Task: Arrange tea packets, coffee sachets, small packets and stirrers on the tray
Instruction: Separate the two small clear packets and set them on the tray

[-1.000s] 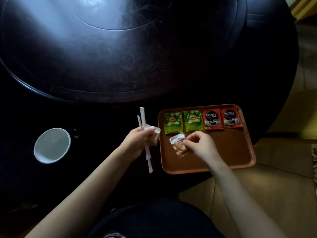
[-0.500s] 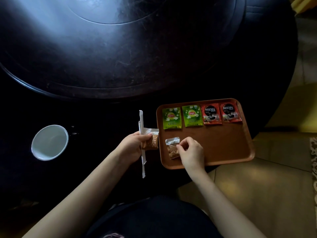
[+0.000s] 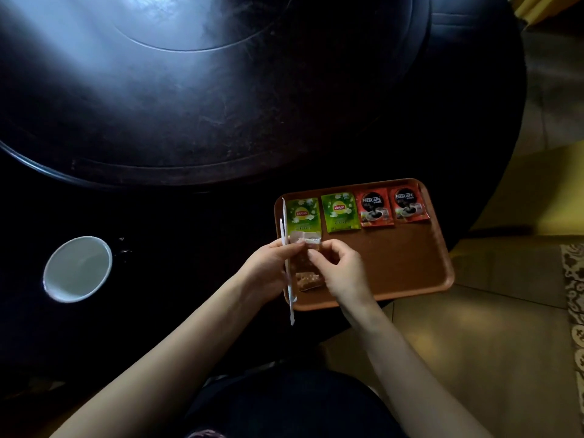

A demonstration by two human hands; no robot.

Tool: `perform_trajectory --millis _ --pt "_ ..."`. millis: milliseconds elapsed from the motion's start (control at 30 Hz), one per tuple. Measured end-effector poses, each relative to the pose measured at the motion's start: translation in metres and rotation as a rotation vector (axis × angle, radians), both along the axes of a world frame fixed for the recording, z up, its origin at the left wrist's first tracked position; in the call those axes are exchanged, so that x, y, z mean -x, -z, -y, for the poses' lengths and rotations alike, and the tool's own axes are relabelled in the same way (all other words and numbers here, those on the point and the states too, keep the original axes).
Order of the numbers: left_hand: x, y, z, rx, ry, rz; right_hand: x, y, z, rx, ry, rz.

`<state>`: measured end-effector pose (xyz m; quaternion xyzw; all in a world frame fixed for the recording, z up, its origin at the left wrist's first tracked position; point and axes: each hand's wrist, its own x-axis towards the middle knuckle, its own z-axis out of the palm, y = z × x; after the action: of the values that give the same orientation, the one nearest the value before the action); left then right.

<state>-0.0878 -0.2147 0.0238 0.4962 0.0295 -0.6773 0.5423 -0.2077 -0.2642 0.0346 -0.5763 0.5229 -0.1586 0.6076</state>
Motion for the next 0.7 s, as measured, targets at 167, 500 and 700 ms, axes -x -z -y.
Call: perform_trajectory --millis 167,500,700 --pt "0.009 0.003 0.006 -0.102 -0.043 0.019 0.021 0.006 0.015 -0.001 0.031 0.020" --pt "0.012 0.006 0.009 -0.279 -0.074 0.216 0.053 0.047 0.031 0.161 0.121 -0.372" --pt "0.028 0.013 0.013 -0.328 0.025 0.346 0.047 0.052 0.024 0.413 0.078 -0.528"
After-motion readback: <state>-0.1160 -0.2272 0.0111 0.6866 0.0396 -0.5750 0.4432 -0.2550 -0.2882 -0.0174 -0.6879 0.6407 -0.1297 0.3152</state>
